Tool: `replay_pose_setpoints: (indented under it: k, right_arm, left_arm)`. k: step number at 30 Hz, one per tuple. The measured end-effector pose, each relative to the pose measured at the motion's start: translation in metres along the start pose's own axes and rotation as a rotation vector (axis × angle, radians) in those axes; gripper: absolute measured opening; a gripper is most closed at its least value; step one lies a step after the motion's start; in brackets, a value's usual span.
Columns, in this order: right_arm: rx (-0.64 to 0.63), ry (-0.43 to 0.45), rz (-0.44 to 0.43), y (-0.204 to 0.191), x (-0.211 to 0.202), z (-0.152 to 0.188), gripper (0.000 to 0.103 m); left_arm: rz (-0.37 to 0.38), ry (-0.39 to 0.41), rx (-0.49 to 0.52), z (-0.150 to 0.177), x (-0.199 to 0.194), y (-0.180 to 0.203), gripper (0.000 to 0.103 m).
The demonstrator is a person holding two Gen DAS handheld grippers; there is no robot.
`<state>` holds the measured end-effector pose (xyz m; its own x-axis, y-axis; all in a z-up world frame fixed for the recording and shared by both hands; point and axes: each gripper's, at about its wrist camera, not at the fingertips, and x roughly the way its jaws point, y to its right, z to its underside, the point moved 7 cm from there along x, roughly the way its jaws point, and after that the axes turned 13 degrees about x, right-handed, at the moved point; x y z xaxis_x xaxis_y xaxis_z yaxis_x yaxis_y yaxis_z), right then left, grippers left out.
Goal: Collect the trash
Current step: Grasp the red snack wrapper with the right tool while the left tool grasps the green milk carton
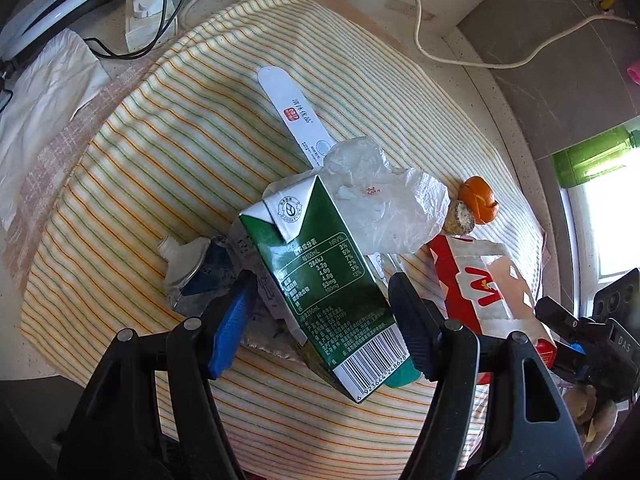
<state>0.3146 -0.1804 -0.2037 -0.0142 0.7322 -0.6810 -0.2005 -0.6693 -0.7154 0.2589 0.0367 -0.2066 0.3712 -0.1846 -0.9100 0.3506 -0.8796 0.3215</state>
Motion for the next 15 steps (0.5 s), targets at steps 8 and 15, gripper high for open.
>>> replay_pose_setpoints:
  k: [8,15]
  right_arm:
    - [0.009,-0.012,0.026,-0.001,0.019,0.006,0.047]
    - [-0.012,0.004,0.05,-0.004,0.03,0.007,0.041]
  left_arm:
    - [0.038,0.02,0.004,0.005,-0.01,-0.007,0.049]
    - [0.059,0.042,0.016,0.006,-0.016,-0.012,0.047]
